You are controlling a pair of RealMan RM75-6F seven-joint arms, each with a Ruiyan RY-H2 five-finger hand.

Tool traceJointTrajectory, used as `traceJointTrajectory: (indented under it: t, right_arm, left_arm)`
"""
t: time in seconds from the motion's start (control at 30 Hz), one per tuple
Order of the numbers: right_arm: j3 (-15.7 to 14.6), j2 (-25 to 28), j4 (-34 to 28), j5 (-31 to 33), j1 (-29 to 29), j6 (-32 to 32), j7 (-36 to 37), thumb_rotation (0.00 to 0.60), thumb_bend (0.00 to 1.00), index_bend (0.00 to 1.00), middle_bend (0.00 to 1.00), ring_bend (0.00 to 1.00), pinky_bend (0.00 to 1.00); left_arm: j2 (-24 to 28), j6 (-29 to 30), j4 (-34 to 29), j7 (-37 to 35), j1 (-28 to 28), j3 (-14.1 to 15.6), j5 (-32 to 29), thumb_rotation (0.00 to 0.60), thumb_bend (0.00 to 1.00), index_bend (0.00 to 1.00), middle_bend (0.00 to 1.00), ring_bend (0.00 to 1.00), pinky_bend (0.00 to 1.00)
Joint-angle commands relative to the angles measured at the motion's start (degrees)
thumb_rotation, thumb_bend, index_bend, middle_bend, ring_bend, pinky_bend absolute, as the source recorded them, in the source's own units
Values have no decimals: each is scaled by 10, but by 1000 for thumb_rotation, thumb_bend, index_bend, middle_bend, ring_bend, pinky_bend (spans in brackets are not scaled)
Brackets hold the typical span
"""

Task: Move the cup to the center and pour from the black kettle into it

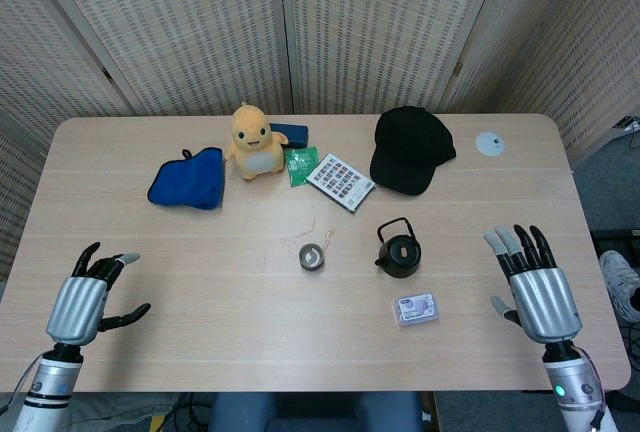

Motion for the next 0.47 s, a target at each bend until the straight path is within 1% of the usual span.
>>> traceJointTrajectory:
  t: [0.03, 0.23, 0.47]
  right_arm:
    - [-5, 4, -5, -8, -20, 13, 1, 600, 0, 107, 113, 0, 13]
    - [-4, 0, -1, -13, -38, 12, 14, 600, 0, 107, 119, 0, 13]
    - [6, -4, 2, -17, -44, -1, 18, 600, 0, 107, 123, 0, 13]
  left_arm:
    - [-1, 1, 0, 0, 1, 1, 1, 0, 23, 233, 290, 306, 51]
    - [-1, 4, 0, 0, 3, 2, 4, 0, 23, 233, 290, 306, 49]
    - [0, 5, 0, 0, 3, 0, 4, 0, 24, 233, 289, 306, 47]
